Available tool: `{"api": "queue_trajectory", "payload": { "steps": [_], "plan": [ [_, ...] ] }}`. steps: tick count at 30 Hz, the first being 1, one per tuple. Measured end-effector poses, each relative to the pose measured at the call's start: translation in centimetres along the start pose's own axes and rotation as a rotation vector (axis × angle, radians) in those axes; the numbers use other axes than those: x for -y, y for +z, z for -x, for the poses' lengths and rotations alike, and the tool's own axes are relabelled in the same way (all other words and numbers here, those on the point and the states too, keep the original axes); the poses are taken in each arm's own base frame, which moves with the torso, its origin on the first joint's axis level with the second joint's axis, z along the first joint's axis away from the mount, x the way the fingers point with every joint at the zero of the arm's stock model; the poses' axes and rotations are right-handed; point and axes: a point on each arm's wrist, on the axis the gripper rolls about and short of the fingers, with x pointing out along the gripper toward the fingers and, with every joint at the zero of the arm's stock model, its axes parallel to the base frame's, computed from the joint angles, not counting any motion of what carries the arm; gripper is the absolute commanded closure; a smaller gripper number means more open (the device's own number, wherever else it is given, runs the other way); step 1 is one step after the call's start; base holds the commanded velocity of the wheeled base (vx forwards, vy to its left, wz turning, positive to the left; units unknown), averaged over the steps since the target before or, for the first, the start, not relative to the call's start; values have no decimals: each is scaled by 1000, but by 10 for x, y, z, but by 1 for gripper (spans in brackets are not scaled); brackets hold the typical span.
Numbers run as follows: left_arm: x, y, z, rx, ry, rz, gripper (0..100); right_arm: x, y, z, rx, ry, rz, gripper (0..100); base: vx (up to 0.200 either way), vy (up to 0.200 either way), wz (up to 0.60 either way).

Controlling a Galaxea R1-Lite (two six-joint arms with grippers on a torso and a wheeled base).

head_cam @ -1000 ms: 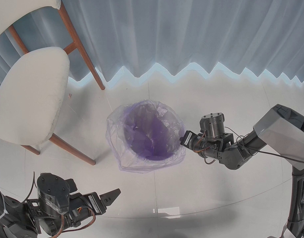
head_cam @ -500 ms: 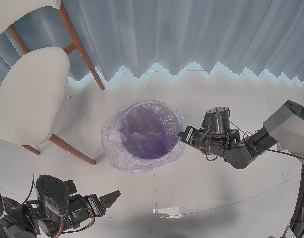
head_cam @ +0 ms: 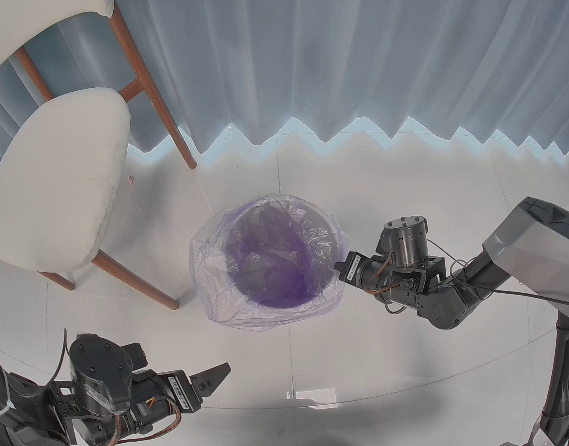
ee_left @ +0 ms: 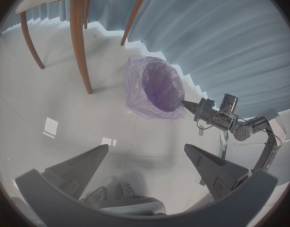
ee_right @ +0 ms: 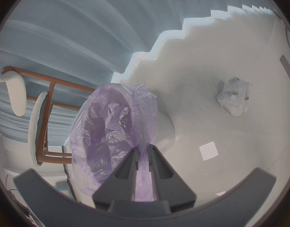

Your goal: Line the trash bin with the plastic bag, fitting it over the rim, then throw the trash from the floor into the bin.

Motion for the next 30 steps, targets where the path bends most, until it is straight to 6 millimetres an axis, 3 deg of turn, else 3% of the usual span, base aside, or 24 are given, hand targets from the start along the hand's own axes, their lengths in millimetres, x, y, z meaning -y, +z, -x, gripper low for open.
{"api": "queue_trajectory", "payload": {
  "steps": [7,8,25,26,30],
  "plan": [
    [1,-1,1,-1,-1,-4,0,1,-1,5,-9,-7,0,100,0,0,0],
    [1,-2,1,-2,-2,-5,0,0,-1,6,-7,-5,1,0,0,0,0],
    [0,-5,2,-10,2,-12,0,3,1,15,19,-17,-12,0,0,0,0],
    [0,-5,2,-11,3,-13,0,4,1,15,20,-18,-12,100,0,0,0],
    [-1,-7,3,-17,6,-16,0,5,0,13,29,-20,-13,100,0,0,0]
  ]
}}
